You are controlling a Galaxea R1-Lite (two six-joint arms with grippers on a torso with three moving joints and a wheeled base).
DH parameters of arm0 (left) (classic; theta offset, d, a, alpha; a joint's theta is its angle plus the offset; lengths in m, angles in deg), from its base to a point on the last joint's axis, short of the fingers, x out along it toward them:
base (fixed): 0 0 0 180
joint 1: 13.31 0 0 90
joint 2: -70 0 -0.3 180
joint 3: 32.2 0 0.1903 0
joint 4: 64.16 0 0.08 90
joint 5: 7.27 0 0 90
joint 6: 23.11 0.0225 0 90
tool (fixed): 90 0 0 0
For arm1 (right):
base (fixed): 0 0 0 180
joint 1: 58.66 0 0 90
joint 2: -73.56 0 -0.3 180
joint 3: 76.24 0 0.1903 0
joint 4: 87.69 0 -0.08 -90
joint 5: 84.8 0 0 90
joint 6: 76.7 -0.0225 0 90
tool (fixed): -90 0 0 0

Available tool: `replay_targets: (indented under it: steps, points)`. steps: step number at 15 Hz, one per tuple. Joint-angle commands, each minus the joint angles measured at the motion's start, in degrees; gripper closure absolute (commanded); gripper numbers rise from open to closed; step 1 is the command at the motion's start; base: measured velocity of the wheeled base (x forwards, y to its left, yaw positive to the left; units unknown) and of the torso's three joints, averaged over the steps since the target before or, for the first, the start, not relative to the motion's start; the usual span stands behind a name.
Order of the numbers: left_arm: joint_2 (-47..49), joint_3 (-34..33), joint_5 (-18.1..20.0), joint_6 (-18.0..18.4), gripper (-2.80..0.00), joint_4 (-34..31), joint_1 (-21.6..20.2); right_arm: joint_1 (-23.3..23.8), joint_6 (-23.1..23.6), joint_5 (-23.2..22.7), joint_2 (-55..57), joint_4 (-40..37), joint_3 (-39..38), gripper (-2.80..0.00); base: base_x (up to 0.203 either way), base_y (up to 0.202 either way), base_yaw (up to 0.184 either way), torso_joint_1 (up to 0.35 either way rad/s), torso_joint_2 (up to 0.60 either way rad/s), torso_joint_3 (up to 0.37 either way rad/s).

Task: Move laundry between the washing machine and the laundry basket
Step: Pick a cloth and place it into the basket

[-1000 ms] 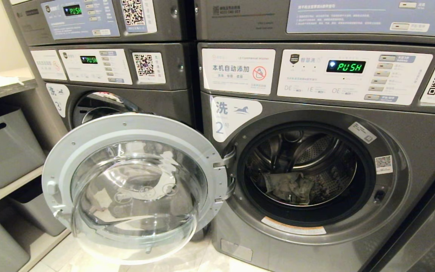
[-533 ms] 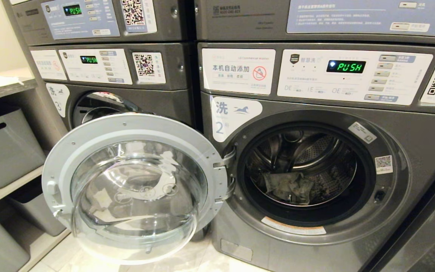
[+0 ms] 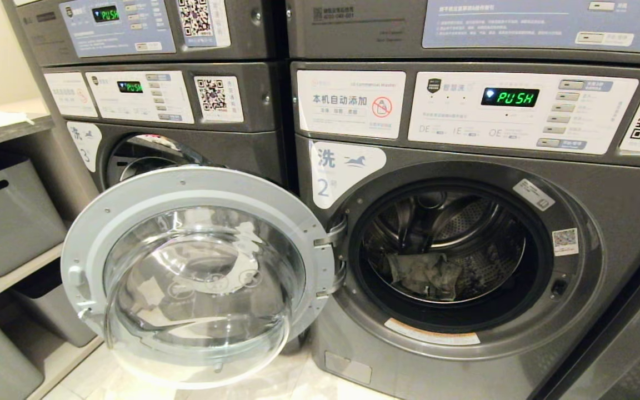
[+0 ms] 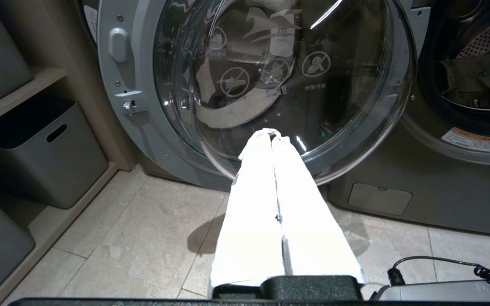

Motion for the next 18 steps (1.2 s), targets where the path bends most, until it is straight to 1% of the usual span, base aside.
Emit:
replay_targets:
  steps: [1,9,18]
  points:
    - [0.01,0.00,0.00,0.00,0.00,0.03,0.00,-0.01,-0.23,0.02,0.09,0.04,0.00,0.00,0.000,0.000,0.000,0.003,0.00,-0.105]
    - [0.01,0.00,-0.21,-0.79,0.00,0.03,0.00,-0.01,0.07,-0.16,0.09,0.04,0.00,0.00,0.000,0.000,0.000,0.003,0.00,-0.186]
    - [0.01,0.00,-0.27,-0.88,0.00,-0.06,0.00,-0.01,0.07,-0.16,0.09,0.04,0.00,0.00,0.000,0.000,0.000,0.006,0.00,-0.191]
